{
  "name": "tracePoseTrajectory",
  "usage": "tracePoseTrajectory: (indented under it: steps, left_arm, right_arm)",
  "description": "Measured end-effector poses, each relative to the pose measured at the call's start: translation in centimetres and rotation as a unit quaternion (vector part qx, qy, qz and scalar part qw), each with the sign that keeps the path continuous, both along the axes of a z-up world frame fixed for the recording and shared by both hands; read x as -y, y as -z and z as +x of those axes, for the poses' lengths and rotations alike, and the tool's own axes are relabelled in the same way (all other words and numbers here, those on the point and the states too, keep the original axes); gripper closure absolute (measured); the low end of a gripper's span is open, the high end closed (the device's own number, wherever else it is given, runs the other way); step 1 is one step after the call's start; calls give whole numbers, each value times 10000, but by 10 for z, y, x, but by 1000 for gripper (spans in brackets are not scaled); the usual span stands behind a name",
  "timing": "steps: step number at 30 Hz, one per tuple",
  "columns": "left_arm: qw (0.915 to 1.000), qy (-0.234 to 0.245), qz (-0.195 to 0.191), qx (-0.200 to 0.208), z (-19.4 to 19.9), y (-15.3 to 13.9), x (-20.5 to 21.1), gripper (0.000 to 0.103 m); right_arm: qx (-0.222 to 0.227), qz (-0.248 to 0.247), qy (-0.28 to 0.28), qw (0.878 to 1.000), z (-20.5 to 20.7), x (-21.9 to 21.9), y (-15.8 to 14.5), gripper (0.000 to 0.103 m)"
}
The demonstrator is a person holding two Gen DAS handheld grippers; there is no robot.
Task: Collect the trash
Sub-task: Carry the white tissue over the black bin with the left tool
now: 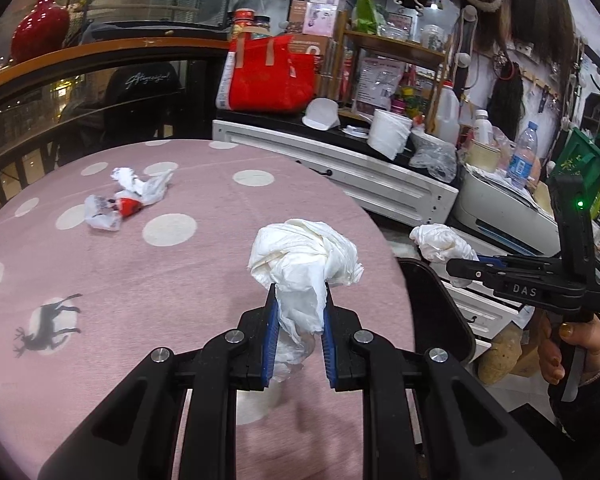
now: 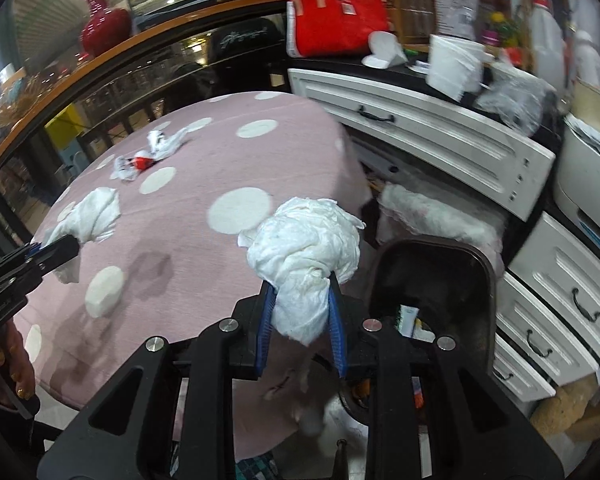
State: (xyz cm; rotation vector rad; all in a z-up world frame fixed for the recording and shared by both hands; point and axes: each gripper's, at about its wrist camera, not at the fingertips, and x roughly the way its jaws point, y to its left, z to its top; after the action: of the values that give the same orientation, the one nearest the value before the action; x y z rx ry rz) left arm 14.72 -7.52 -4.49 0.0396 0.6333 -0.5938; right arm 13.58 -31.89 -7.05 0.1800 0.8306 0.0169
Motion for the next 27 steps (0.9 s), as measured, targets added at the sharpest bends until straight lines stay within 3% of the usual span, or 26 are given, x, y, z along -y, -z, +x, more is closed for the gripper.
tracePoseTrajectory:
  steps: [12,27]
  left_arm:
    - [9982,601,3,5,-12,-1,55,84]
    - [9936,1119,162,-49,-19,5,104,84]
  right_arm:
    - [-425,134,1056,9934,-16,80,43,78]
    - [-1349,269,1393,9807,3,104,126,78]
